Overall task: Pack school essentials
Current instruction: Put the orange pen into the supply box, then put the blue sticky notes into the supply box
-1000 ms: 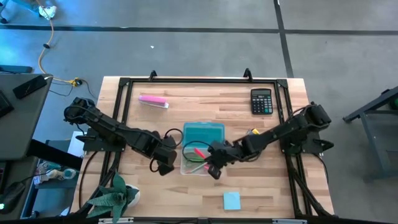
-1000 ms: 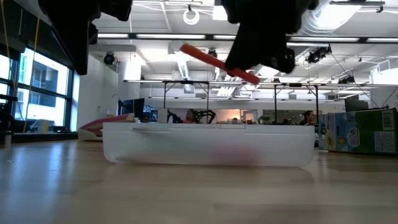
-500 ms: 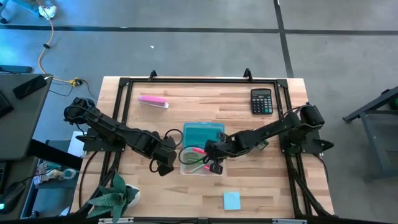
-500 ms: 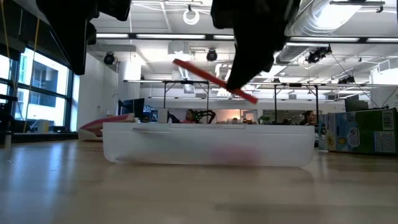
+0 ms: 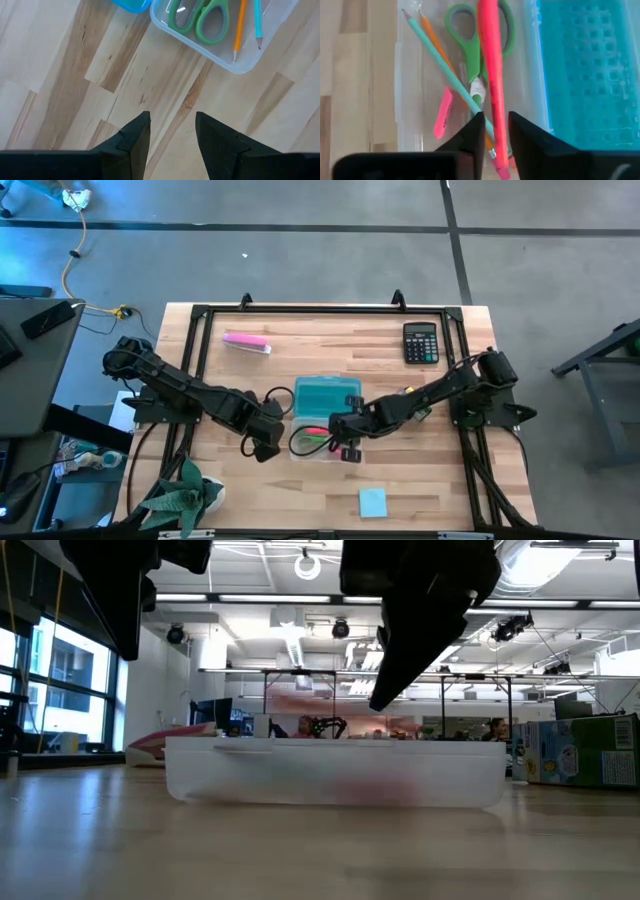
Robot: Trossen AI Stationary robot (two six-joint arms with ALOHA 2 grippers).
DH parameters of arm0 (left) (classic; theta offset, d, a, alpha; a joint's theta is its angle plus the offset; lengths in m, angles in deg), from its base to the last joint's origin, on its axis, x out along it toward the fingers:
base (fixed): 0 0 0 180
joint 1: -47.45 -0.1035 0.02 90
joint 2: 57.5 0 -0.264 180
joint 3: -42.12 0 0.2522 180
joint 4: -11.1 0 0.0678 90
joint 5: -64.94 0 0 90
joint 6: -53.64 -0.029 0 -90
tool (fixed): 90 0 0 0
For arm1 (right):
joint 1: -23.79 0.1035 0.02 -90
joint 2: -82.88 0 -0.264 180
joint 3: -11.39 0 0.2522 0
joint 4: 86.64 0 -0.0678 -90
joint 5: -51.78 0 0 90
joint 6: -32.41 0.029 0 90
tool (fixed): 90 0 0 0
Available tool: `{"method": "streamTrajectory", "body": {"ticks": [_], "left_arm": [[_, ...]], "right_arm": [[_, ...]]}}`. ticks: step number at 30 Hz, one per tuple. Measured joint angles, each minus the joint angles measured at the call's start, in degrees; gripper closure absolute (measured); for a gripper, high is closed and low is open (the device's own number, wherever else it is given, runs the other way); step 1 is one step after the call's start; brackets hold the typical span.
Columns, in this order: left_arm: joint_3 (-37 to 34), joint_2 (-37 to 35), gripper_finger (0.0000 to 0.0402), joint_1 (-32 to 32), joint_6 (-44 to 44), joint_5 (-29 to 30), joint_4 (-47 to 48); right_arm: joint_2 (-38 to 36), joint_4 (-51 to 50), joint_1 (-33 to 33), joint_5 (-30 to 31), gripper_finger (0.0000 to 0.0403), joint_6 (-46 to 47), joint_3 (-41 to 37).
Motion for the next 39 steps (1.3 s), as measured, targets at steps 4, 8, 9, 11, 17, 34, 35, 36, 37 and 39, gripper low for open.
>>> {"method": "streamTrajectory", "body": {"ticks": [4, 8, 9, 11, 17, 34, 35, 36, 37, 39], "left_arm": [[0.0, 0.0, 0.0257, 0.01, -0.42, 0.01, 0.0], [0.0, 0.0, 0.0257, -0.01, -0.21, 0.0, 0.0], [0.02, 0.0, 0.0257, -0.01, -0.13, 0.0, 0.0], [0.02, 0.0, 0.0257, -0.01, -0.18, 0.0, 0.0], [0.02, 0.0, 0.0257, -0.01, -2.47, -0.02, 0.0], [0.04, 0.0, 0.0257, 0.02, -2.49, -0.04, -0.87], [0.04, 0.0, 0.0257, 0.02, -2.55, -0.04, -1.28], [0.04, 0.0, 0.0257, 0.02, -2.58, -0.04, -1.68], [0.04, 0.0, 0.0257, 0.02, -2.51, -0.07, -2.07], [0.04, 0.0, 0.0257, 0.02, -2.53, -0.09, -3.44]], "right_arm": [[0.0, -0.49, 0.06, -0.08, 0.0286, 1.48, 0.14], [-0.04, -2.63, 0.03, -1.01, 0.0264, 3.37, 1.62], [-0.16, -3.43, 0.03, -1.41, 0.0262, 3.74, 1.95], [-0.71, -4.54, 0.06, -2.02, 0.0262, 4.86, 2.38], [-4.55, -8.0, 2.1, -1.9, 0.0263, 7.33, 2.56], [-8.46, -11.0, 16.28, -1.53, 0.0263, 31.11, 2.58], [-8.46, -10.74, 16.95, -1.19, 0.0263, 32.66, 2.58], [-8.46, -10.74, 17.57, -0.81, 0.0263, 34.12, 2.58], [-8.45, -10.8, 18.06, -0.27, 0.0263, 35.57, 2.58], [-8.41, -10.77, 18.89, 0.74, 0.0263, 38.4, 2.58]]}}
